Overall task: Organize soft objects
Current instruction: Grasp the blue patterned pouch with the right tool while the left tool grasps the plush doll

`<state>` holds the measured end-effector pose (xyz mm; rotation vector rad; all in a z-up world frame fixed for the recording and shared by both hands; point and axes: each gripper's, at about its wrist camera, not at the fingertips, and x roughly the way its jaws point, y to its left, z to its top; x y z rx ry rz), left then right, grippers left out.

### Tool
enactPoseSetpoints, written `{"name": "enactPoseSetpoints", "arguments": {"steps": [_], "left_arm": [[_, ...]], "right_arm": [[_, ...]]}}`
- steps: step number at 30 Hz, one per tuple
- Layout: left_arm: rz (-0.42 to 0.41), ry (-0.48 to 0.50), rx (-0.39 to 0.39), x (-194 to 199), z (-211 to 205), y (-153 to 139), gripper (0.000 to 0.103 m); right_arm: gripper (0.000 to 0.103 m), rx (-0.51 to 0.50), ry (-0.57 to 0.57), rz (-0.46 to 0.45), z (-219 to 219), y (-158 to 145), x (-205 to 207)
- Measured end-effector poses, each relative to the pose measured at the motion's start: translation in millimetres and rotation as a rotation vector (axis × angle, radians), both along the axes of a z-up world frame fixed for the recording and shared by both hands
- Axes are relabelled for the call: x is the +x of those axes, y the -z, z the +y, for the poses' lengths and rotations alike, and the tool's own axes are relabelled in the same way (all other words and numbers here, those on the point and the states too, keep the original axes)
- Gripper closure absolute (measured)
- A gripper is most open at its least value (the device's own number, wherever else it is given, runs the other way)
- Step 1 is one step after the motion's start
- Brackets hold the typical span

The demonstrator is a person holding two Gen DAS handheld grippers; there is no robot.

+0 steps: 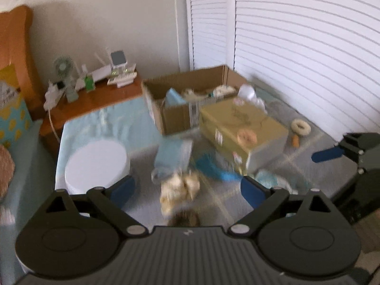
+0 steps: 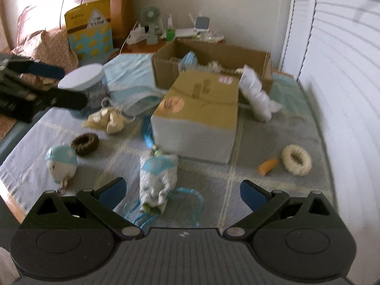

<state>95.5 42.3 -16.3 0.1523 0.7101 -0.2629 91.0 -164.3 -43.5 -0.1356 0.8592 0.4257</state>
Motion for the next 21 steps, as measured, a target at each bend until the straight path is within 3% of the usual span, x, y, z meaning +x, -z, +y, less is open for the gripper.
{"name": "enactPoseSetpoints", "arguments": {"steps": [5, 10, 21], "left_arm": [[0.027, -0.046, -0.04, -25.5, 11.0, 22.6, 0.008], [0.055, -0.065, -0.022, -38.0, 14.4, 44.0, 0.008], [0.043, -0.064, -0.019, -43.4, 11.7, 59.0, 0.01]], "right_arm": [[0.0, -0.011, -0.027, 0.019, 6.1, 12.3, -1.0], [0.0, -0.048, -0.031, 0.033, 11.6, 23.1, 0.8], [0.0, -0.056, -0.047, -0.002, 14.8, 29.7, 1.8]]}}
